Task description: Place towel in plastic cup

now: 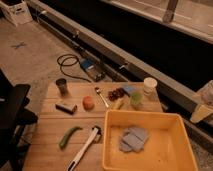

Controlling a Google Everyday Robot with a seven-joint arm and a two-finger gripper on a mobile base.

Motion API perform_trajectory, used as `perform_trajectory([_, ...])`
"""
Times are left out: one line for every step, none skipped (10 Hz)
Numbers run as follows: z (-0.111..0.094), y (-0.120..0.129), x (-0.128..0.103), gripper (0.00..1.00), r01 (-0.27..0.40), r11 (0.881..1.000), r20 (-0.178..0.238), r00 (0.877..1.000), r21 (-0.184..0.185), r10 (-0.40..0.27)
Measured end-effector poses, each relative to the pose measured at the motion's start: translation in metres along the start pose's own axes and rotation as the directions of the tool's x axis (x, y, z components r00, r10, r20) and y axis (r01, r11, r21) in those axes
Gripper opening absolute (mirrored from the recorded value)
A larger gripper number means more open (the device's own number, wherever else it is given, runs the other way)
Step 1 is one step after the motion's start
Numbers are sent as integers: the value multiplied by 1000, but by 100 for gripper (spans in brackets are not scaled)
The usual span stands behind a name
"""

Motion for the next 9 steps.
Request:
perform_trajectory([0,0,0,77,0,1000,0,1000,0,0])
perform_trajectory([0,0,0,77,0,1000,-1,1000,0,0])
perform_trajectory([1,0,0,77,1,1000,-2,1000,0,-1])
perform_trajectory([1,2,-3,77,16,1000,-1,1000,-4,-16])
perform_trajectory([2,7,-8,77,36,999,0,999,-12,-36])
perform_trajectory([6,17,-21,77,84,996,4,996,-25,-84])
perform_trajectory([10,28,-37,77,126,991,11,992,-34,-126])
perform_trajectory([16,42,-56,77,171,984,22,985,-46,-170])
perform_trajectory([20,54,-70,77,205,977,30,979,-57,-204])
